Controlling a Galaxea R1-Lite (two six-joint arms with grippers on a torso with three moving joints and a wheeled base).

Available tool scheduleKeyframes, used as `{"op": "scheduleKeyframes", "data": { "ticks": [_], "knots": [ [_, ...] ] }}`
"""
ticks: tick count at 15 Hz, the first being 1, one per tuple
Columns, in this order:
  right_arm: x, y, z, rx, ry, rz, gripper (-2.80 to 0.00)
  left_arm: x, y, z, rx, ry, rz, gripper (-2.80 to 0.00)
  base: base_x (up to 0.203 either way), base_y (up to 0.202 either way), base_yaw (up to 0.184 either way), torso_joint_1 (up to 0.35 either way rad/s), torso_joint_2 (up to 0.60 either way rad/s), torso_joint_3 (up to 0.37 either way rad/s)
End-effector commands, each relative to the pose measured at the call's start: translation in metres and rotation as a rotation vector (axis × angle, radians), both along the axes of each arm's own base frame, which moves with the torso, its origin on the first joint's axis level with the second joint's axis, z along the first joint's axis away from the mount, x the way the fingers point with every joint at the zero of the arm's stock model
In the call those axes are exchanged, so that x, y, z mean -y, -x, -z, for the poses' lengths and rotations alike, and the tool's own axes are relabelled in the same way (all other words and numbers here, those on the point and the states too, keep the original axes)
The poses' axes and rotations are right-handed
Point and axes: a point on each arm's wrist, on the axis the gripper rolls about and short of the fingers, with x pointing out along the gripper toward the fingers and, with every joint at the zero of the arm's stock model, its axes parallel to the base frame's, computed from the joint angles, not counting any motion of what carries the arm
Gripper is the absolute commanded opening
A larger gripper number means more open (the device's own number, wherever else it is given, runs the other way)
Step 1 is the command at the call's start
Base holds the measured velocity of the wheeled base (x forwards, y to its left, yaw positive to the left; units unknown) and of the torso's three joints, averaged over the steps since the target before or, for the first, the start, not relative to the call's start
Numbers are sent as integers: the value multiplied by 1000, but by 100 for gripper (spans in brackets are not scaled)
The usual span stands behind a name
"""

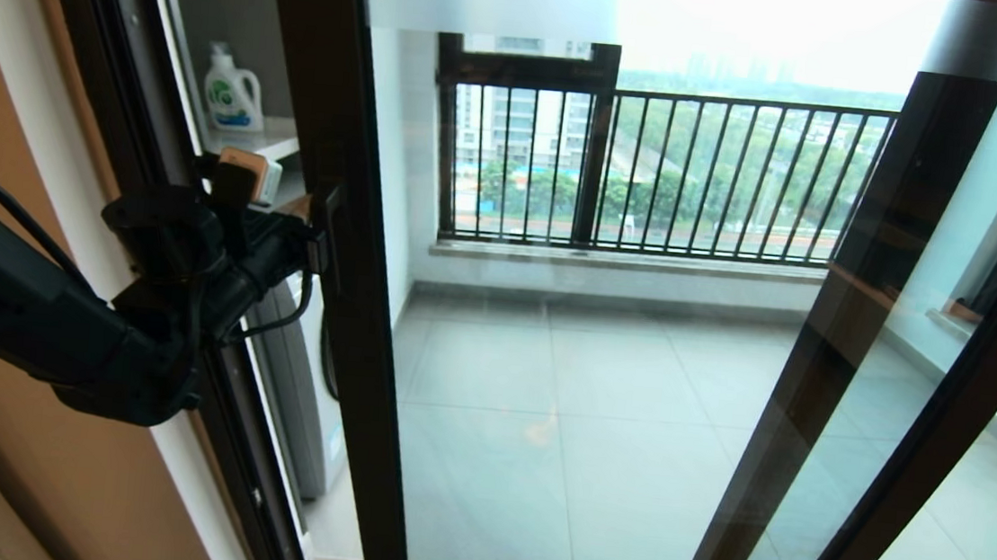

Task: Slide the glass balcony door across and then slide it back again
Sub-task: Open the slid door

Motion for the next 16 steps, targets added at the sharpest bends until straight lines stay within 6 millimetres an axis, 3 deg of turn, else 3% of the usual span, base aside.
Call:
{"op": "scheduleKeyframes", "data": {
  "ticks": [1, 16],
  "knots": [
    [0, -1, 3, -12, 0, -1, -280, 8, 0, 2, 0, -2, 18, -280, 0, 0, 0, 0, 0, 0],
    [0, -1, 3, -12, 0, -1, -280, 55, -7, -8, 12, -5, 79, -280, 0, 0, 0, 0, 0, 0]
  ]
}}
